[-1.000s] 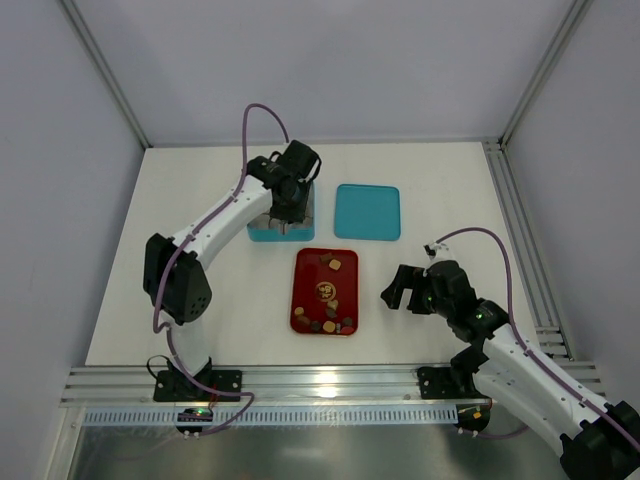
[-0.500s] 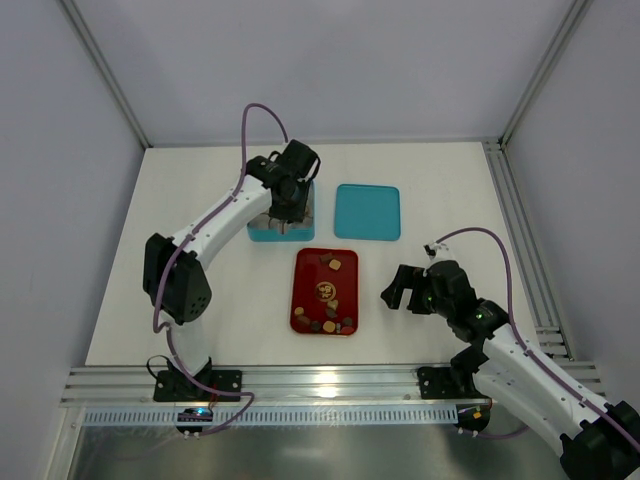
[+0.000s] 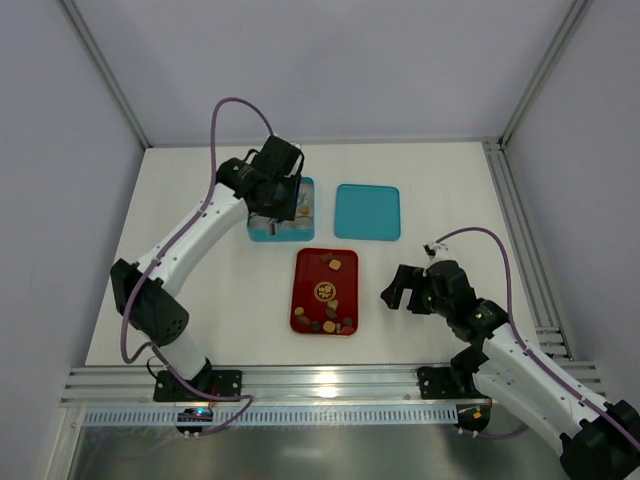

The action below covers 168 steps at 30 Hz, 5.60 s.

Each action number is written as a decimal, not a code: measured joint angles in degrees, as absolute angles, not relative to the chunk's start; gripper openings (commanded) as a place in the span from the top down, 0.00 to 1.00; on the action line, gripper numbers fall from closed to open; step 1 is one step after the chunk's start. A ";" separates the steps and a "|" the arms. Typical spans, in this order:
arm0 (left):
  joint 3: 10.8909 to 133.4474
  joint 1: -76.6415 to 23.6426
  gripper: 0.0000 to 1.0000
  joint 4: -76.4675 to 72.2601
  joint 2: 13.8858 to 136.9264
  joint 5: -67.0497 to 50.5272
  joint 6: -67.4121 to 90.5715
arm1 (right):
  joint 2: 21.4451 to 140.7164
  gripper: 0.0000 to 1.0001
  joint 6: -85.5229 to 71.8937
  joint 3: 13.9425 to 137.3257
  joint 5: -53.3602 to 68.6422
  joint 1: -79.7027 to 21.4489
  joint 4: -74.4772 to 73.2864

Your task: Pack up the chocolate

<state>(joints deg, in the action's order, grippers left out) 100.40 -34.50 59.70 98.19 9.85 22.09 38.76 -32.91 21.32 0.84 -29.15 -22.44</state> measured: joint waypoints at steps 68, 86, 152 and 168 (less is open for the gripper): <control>82.21 -54.30 0.57 57.47 92.68 16.99 20.21 | 38.48 0.00 -32.95 21.32 0.84 -29.15 -22.35; 82.24 -53.82 0.58 57.01 93.32 16.93 18.70 | 38.48 0.00 -32.95 21.32 0.84 -29.15 -22.35; 80.40 -52.47 0.59 54.70 93.08 9.26 17.98 | 37.85 0.00 -32.97 21.32 0.86 -29.15 -22.37; 82.74 -52.47 0.58 55.92 93.80 9.76 20.64 | 37.41 0.01 -33.10 21.32 0.86 -29.15 -22.37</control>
<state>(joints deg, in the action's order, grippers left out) 82.74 -52.47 55.92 93.80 9.76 20.64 37.41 -33.10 21.32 0.86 -29.15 -22.37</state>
